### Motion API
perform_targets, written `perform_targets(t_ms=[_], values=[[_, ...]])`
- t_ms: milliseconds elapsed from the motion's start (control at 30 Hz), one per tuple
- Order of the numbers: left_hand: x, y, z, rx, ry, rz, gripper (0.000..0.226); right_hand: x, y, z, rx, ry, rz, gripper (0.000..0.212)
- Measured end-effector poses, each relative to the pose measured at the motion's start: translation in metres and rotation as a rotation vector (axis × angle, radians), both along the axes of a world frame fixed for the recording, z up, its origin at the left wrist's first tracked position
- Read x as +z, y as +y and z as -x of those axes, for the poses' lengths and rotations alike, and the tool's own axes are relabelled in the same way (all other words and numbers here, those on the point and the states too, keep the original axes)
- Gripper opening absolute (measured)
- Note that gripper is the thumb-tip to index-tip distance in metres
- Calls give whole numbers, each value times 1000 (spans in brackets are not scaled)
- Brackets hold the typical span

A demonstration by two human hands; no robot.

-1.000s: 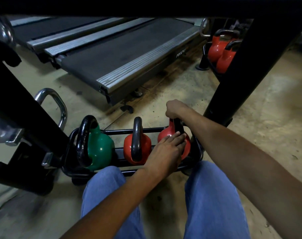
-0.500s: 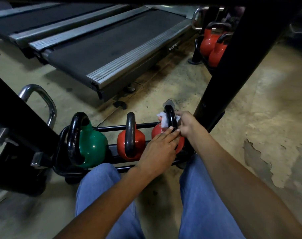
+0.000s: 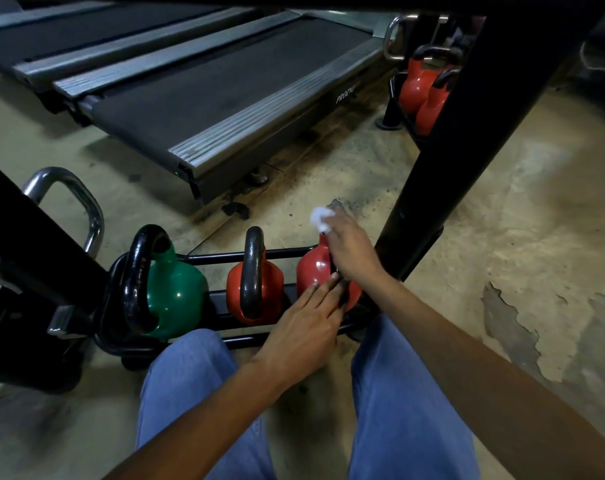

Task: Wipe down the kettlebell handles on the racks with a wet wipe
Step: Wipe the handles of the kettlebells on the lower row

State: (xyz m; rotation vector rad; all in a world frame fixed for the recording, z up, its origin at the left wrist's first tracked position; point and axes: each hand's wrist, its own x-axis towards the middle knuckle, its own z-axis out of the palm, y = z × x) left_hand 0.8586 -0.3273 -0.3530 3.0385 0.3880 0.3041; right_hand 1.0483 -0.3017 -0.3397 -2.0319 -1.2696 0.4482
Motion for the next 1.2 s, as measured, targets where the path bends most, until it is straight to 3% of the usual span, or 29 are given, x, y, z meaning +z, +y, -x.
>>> perform_targets(t_ms=[33,100,233,400,467,533,700,800,867,933,967,1033,1200], values=[[0,-1,0,8,6,-6,57,-8,-2,-5,117,-235,44,34],[0,-3,0,15,24,-20,59,1,11,-15,245,-497,175,35],[-1,-6,2,10,81,-25,63,47,50,-27,402,-627,534,38],[-4,-5,6,2,91,-58,59,55,8,-6,831,-1001,604,38],[-5,-7,6,6,90,-55,59,57,-2,-4,910,-940,561,38],[-6,-7,6,8,94,-45,59,50,5,-18,793,-845,438,42],[-7,-6,4,11,97,-14,56,15,-8,4,58,-338,13,28],[-5,-3,4,15,86,9,56,-3,-33,42,-317,171,-160,30],[-3,-1,7,-2,54,46,58,4,-24,30,-502,687,-188,37],[-1,2,9,4,22,102,62,13,-16,14,-538,1178,-162,37],[1,4,9,25,-6,136,63,16,-18,12,-526,1270,-143,37],[8,10,6,75,-80,215,64,7,-30,18,-485,1176,-131,37],[21,45,-17,153,-214,427,62,-26,-75,57,-432,305,-304,22]])
